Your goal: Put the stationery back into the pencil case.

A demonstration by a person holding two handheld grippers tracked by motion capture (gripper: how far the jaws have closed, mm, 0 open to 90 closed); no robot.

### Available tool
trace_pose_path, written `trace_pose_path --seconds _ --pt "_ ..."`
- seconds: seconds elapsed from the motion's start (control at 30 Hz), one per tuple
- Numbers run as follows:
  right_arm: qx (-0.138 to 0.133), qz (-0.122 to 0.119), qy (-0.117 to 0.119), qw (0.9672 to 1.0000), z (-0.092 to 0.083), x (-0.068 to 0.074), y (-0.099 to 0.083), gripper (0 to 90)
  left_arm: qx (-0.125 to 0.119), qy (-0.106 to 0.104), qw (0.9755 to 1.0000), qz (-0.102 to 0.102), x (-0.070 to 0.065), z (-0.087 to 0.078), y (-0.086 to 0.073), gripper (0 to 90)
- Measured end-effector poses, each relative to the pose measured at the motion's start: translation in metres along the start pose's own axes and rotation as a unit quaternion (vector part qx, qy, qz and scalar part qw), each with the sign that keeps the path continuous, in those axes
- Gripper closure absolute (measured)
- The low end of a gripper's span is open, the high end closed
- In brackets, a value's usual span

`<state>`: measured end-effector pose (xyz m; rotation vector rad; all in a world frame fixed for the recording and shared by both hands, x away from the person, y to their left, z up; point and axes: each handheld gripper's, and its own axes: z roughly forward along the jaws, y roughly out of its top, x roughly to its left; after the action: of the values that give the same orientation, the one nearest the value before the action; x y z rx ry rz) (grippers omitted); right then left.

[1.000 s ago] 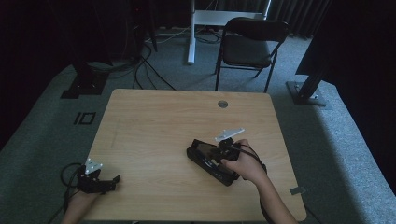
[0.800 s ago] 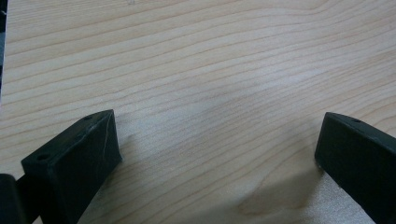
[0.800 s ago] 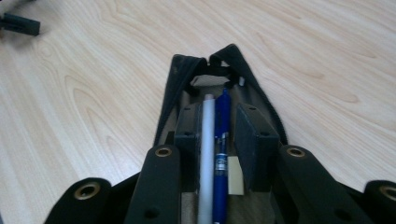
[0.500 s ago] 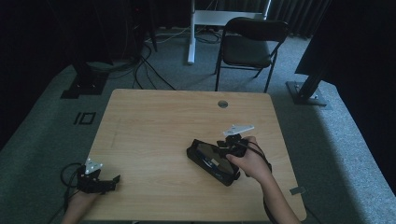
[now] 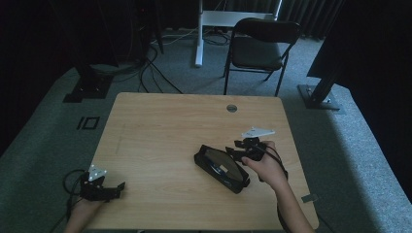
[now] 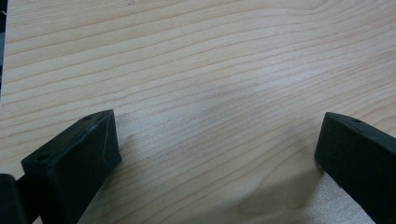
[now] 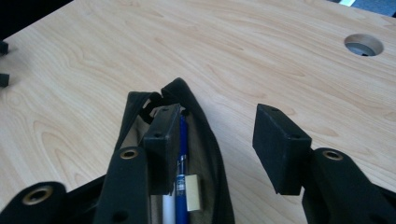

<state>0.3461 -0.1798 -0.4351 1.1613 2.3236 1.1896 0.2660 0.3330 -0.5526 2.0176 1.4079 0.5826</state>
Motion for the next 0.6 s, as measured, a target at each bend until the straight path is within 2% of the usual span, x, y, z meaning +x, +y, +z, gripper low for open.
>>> trace_pose_path --seconds 0.23,0.6 --pt "-0.01 0.015 -0.022 0.9996 0.0 -0.014 -0.009 48.9 0.0 0.0 1.0 0.0 0.0 0.0 0.0 0.0" --pt "-0.007 0.035 -0.044 0.9984 0.005 -0.029 -0.027 46.6 0.0 0.0 1.0 0.0 0.0 0.0 0.0 0.0"
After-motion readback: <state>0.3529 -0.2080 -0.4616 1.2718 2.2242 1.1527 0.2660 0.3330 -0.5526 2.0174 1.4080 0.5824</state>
